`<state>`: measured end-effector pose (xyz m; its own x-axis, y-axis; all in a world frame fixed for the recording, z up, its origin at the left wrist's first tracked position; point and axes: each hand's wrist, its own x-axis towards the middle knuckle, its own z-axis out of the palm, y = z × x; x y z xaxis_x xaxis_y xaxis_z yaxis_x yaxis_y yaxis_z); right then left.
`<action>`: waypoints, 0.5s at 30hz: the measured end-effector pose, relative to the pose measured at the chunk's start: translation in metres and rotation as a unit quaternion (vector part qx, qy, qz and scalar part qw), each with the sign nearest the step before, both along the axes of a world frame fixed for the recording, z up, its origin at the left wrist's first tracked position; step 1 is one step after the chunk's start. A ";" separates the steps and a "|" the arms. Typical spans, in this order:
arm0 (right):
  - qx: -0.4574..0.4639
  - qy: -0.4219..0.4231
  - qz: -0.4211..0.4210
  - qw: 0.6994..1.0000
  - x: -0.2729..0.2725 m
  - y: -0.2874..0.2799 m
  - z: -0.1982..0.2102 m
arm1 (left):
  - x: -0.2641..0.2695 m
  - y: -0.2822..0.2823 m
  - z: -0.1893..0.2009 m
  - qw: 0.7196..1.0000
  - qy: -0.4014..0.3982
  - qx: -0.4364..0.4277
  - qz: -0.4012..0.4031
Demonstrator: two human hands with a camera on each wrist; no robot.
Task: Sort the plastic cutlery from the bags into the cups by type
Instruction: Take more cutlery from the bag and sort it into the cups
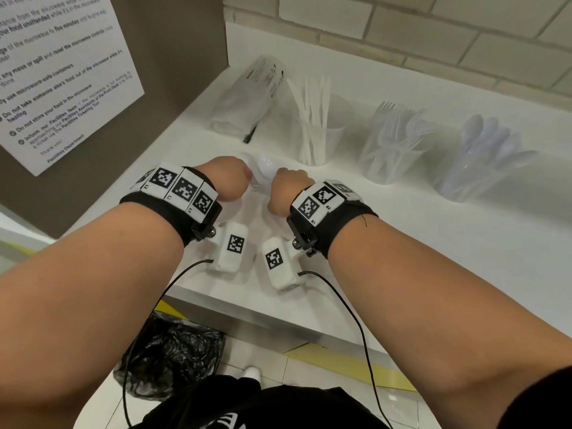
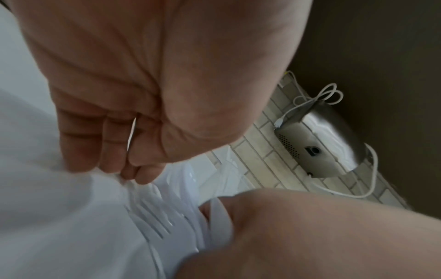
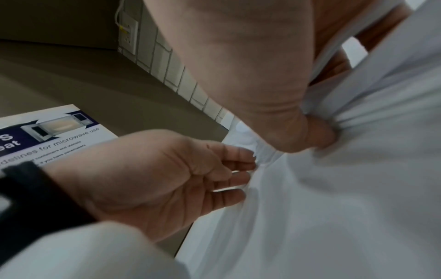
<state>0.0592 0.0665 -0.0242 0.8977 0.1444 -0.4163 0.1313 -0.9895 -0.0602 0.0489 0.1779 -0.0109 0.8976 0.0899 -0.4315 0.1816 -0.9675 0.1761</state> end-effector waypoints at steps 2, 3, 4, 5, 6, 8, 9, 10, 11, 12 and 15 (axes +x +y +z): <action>-0.004 -0.013 -0.005 1.000 -0.001 0.003 -0.003 | 0.002 0.001 -0.001 0.997 -0.025 -0.036 0.064; -0.007 -0.016 -0.002 1.000 -0.001 0.004 -0.004 | 0.003 0.002 -0.001 0.994 -0.037 -0.052 0.094; -0.011 -0.014 0.001 1.000 -0.002 0.004 -0.005 | 0.006 0.004 -0.002 0.992 -0.041 -0.068 0.103; -0.012 -0.014 0.005 1.000 -0.002 0.004 -0.006 | 0.007 0.006 -0.002 0.992 -0.037 -0.078 0.092; -0.010 -0.015 0.009 1.000 -0.001 0.003 -0.006 | 0.009 0.008 -0.002 0.994 -0.027 -0.083 0.073; -0.003 -0.016 0.020 1.000 0.001 -0.001 -0.006 | 0.009 0.010 -0.003 0.996 -0.015 -0.076 0.042; 0.003 -0.015 0.027 1.000 0.002 -0.003 -0.005 | 0.009 0.010 -0.003 0.997 -0.012 -0.072 0.029; 0.008 -0.015 0.038 0.999 0.003 -0.004 -0.004 | 0.008 0.011 -0.003 0.997 -0.011 -0.071 0.017; 0.010 -0.014 0.046 0.999 0.004 -0.005 -0.003 | 0.007 0.011 -0.004 0.997 -0.012 -0.075 0.007; 0.012 -0.016 0.051 0.998 0.004 -0.006 -0.003 | 0.005 0.010 -0.005 0.996 -0.012 -0.084 -0.002; 0.045 -0.033 0.054 0.997 0.004 -0.008 -0.004 | 0.001 0.011 -0.011 0.993 -0.020 -0.116 -0.001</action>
<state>0.0631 0.0585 -0.0284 0.8996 0.2756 -0.3387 0.2430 -0.9605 -0.1359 0.0503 0.1889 -0.0221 0.9141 -0.0102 -0.4053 0.1678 -0.9004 0.4013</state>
